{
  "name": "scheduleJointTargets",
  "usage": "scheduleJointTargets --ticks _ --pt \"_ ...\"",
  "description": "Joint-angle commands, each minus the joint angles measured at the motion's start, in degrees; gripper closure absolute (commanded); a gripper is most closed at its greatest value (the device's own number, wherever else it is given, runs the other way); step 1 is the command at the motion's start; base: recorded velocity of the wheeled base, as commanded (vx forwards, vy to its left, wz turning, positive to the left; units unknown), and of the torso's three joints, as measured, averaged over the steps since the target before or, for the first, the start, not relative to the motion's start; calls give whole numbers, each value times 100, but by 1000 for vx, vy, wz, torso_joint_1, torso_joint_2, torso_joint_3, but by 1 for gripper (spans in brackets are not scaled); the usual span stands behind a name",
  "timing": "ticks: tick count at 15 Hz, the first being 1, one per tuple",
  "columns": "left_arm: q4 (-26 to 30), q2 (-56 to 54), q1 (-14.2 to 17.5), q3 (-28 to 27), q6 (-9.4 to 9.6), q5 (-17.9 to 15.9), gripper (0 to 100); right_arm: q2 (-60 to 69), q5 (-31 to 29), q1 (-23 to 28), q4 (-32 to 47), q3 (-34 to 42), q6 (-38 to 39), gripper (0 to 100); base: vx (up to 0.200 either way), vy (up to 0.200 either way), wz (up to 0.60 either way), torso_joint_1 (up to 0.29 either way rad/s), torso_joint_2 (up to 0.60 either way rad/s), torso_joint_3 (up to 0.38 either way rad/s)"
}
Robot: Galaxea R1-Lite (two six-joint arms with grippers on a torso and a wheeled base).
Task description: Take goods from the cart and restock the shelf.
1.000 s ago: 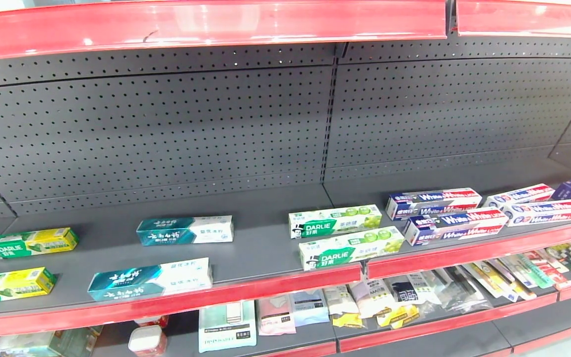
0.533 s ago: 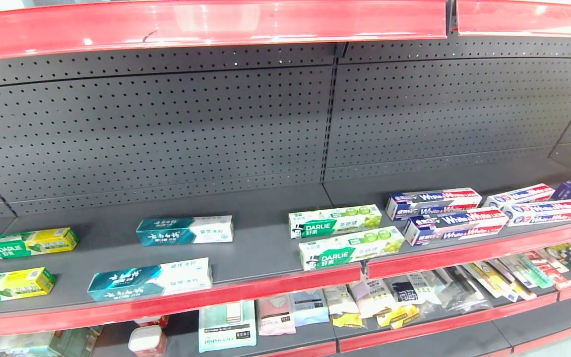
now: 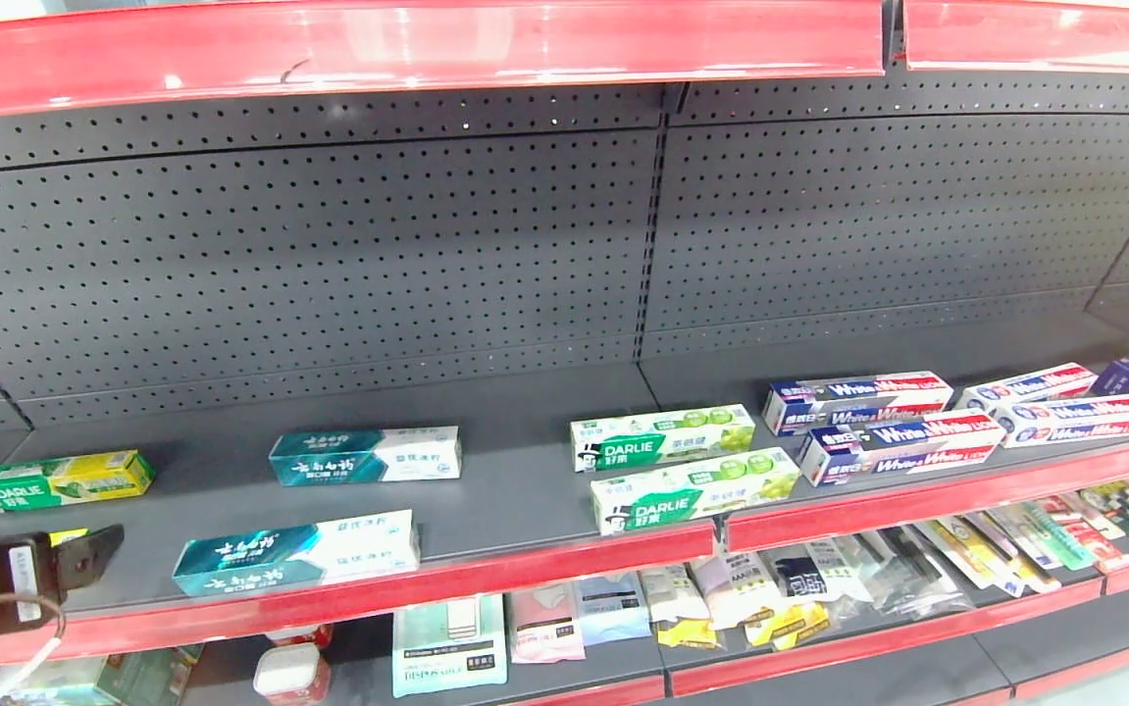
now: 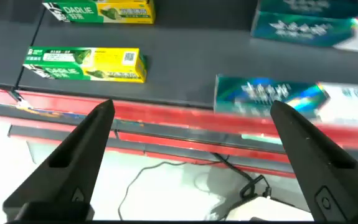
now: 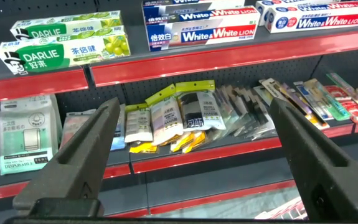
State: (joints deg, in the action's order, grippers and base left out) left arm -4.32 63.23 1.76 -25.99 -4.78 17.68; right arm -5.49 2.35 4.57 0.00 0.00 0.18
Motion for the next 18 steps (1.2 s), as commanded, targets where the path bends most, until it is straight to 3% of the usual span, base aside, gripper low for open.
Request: scheduleJointTargets --ticks 1,4,7,8,11,18 --pt "-149 1121 651 -363 3 -432 0 -14 2 0 0 0 -1 0 0 0 0 0 0 0" --pt "-263 1473 835 -345 30 -564 0 -14 2 0 0 0 -1 0 0 0 0 0 0 0" --pt "-439 1815 993 -293 320 -520 0 -14 2 0 0 0 -1 0 0 0 0 0 0 0" --pt "-553 1903 1020 -284 337 -511 0 -14 2 0 0 0 -1 0 0 0 0 0 0 0" --pt "-685 2255 1310 -249 715 -423 0 -14 2 0 0 0 -1 0 0 0 0 0 0 0" --pt "-711 2800 1327 -187 742 -423 0 -14 2 0 0 0 -1 0 0 0 0 0 0 0"
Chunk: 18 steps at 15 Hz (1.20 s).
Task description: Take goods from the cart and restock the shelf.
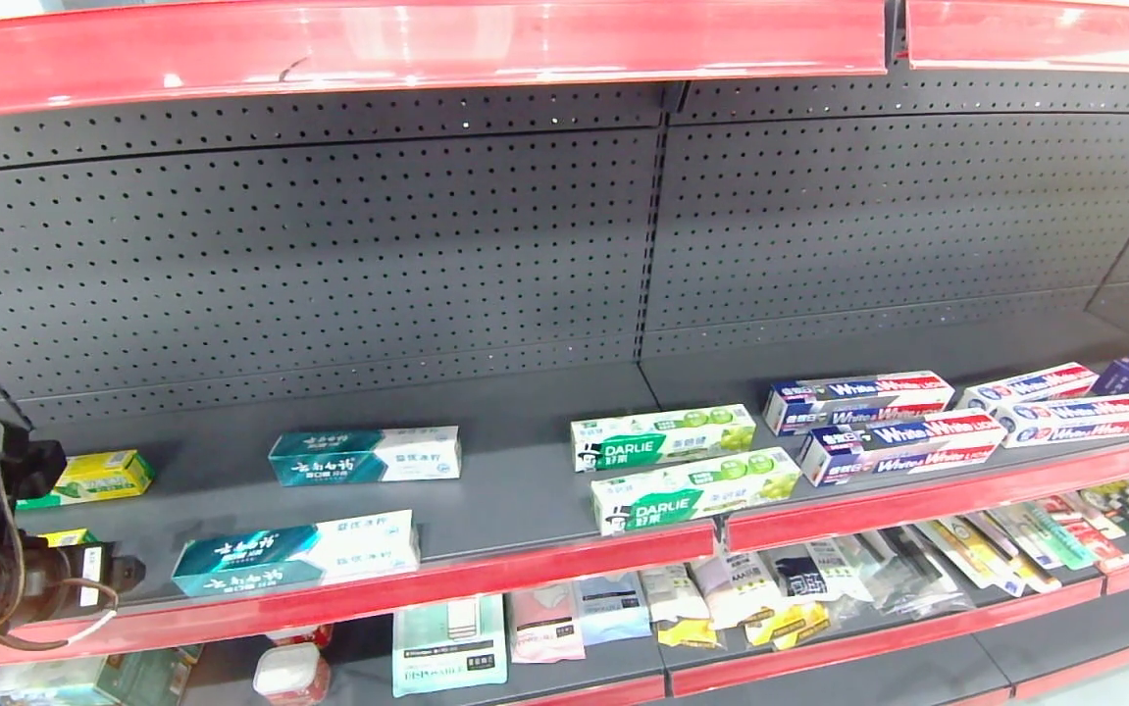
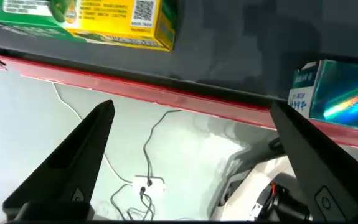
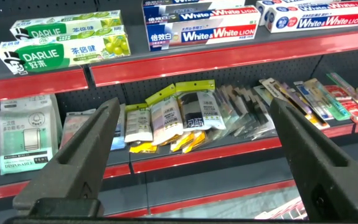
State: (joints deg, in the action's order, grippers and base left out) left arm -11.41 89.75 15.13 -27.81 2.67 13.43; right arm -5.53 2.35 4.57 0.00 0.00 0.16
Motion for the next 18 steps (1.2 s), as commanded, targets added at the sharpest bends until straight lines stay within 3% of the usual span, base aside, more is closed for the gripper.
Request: scheduleJointTargets --ticks 1,18 --pt "-10 192 -45 -14 -3 1 0 -9 2 0 0 0 2 0 0 0 0 0 0 0" --pt "-388 579 -168 -67 -3 19 0 -9 2 0 0 0 2 0 0 0 0 0 0 0"
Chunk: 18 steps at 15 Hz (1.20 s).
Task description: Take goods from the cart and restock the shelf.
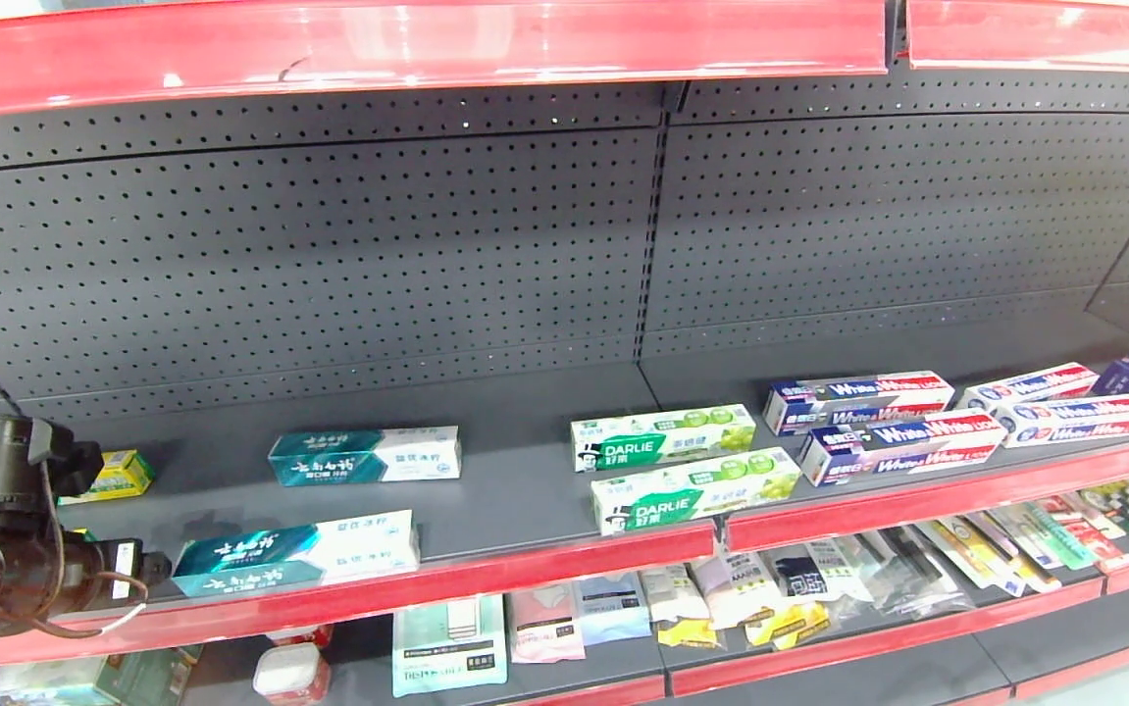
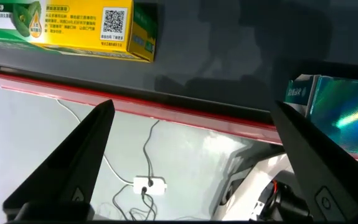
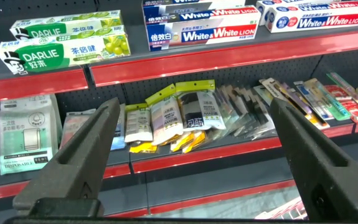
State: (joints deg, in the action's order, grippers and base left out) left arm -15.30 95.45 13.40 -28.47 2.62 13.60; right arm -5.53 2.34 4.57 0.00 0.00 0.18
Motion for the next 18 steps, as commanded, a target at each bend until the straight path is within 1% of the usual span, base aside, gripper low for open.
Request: scheduleJointTargets --ticks 1,3,5,11,18 --pt "1 8 -4 -10 -7 2 0 -9 3 0 0 0 -1 0 0 0 0 0 0 0" --pt "1 8 -30 -1 -7 2 0 -9 3 0 0 0 -1 0 0 0 0 0 0 0" --pt "-26 8 -136 16 -16 11 0 -9 3 0 0 0 -1 0 0 0 0 0 0 0" --pt "-96 -9 -320 25 -25 19 0 -9 3 0 0 0 -1 0 0 0 0 0 0 0" --pt "-96 -9 -470 25 -25 116 0 -9 3 0 0 0 -1 0 0 0 0 0 0 0"
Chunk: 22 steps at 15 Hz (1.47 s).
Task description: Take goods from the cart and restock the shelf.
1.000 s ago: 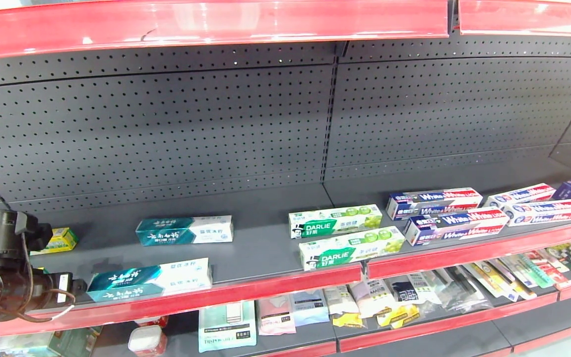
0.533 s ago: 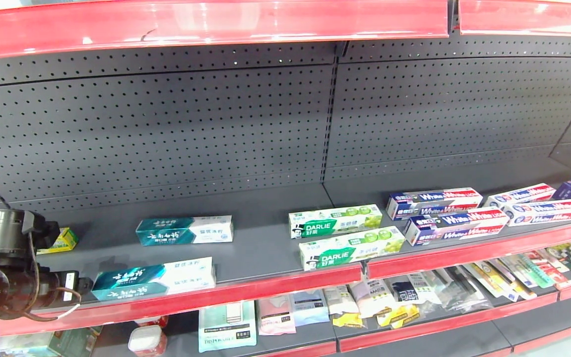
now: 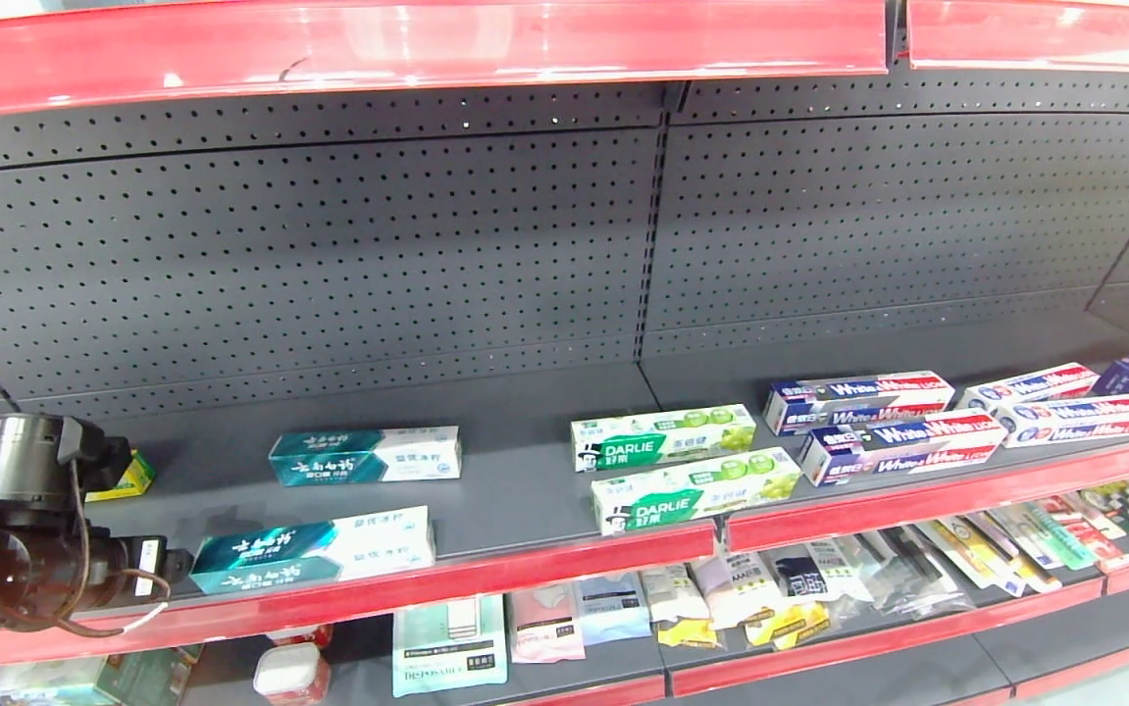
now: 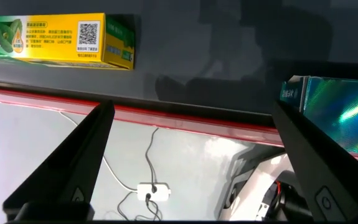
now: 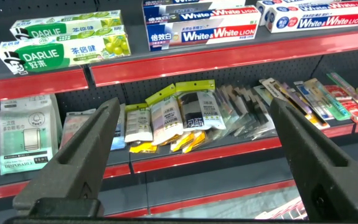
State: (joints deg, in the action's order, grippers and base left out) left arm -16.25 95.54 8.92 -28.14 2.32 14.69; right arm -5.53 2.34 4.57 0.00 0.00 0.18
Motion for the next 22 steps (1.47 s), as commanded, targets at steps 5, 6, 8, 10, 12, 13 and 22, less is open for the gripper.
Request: scheduleJointTargets --ticks 5,6,8,10,12,13,22 --pt "-1 -18 -40 1 -3 8 0 -9 3 0 0 0 -1 0 0 0 0 0 0 0" --pt "-1 -9 -40 1 -3 8 0 -9 3 0 0 0 -1 0 0 0 0 0 0 0" --pt "-1 -9 -49 -8 -3 8 0 -9 3 0 0 0 -1 0 0 0 0 0 0 0" --pt "-1 -9 -75 -8 -3 8 0 -9 3 0 0 0 -1 0 0 0 0 0 0 0" --pt "-1 -9 -119 -8 -3 8 0 -9 3 0 0 0 -1 0 0 0 0 0 0 0" --pt "-1 -9 -128 -8 -3 8 0 -9 3 0 0 0 -1 0 0 0 0 0 0 0" --pt "-1 -9 -128 -16 -3 8 0 -9 3 0 0 0 -1 0 0 0 0 0 0 0"
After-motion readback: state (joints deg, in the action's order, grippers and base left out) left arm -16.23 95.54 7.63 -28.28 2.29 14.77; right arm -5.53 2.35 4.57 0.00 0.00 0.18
